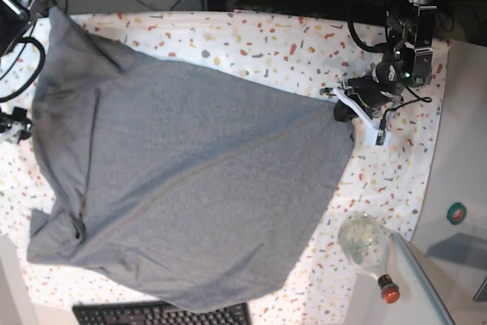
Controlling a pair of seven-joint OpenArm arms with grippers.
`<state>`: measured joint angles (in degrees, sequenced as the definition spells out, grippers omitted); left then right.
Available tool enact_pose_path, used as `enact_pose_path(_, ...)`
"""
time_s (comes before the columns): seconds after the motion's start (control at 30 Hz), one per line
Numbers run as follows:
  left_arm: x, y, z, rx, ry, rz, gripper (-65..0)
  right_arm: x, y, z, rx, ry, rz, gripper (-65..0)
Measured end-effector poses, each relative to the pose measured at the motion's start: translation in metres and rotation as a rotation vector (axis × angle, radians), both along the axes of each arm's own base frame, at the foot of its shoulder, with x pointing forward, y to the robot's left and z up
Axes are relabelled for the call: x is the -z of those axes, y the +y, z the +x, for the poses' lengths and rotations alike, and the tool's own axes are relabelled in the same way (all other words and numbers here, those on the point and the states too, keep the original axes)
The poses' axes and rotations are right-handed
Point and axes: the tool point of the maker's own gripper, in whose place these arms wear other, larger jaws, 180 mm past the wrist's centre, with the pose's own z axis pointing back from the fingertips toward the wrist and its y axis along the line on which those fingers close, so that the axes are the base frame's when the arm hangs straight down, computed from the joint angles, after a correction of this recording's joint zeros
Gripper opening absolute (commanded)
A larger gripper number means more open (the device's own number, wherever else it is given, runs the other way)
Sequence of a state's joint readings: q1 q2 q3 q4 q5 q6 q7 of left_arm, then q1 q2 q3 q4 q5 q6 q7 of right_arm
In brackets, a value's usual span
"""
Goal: Layout the t-shirt on the table in an organized manner, then fold the t-shirt properly
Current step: 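Pull the held shirt corners apart to spread the shirt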
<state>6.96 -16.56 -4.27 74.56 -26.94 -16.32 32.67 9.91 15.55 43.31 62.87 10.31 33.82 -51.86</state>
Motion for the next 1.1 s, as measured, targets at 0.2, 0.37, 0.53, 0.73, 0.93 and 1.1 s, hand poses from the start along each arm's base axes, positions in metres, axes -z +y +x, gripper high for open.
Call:
enact_pose_path(0.2, -0.001, -0.001, 0.001, 0.002, -0.004, -0.004, -65.0, 0.035, -0.001, 0.001, 0.077, 0.017, 0.120, -31.4)
enact_pose_path(0.37, -0.002, 0.001, 0.002, -0.005, -0.007, -0.002, -65.0, 0.042, 0.009, 0.001, 0.044, 0.028, 0.123, -31.4)
enact_pose_path(0.53, -0.001, 0.000, 0.002, -0.001, -0.006, -0.003, -65.0, 0.046, 0.024, 0.009, -0.031, 0.022, 0.095, -35.6)
enact_pose_path(0.73, -0.001, 0.000, 0.002, -0.003, -0.006, -0.003, -65.0, 0.048, 0.018, -0.002, 0.094, -0.023, 0.165, -65.0)
enact_pose_path(0.93, -0.004, -0.001, 0.000, 0.003, -0.014, 0.001, -65.0, 0.037, -0.004, -0.041, 0.154, 0.021, 0.095, -65.0)
enact_pose_path(1.1, -0.037, -0.015, 0.007, 0.081, -0.095, 0.026, -65.0, -0.005, -0.009, -0.051, 0.115, 0.005, -0.048, -65.0)
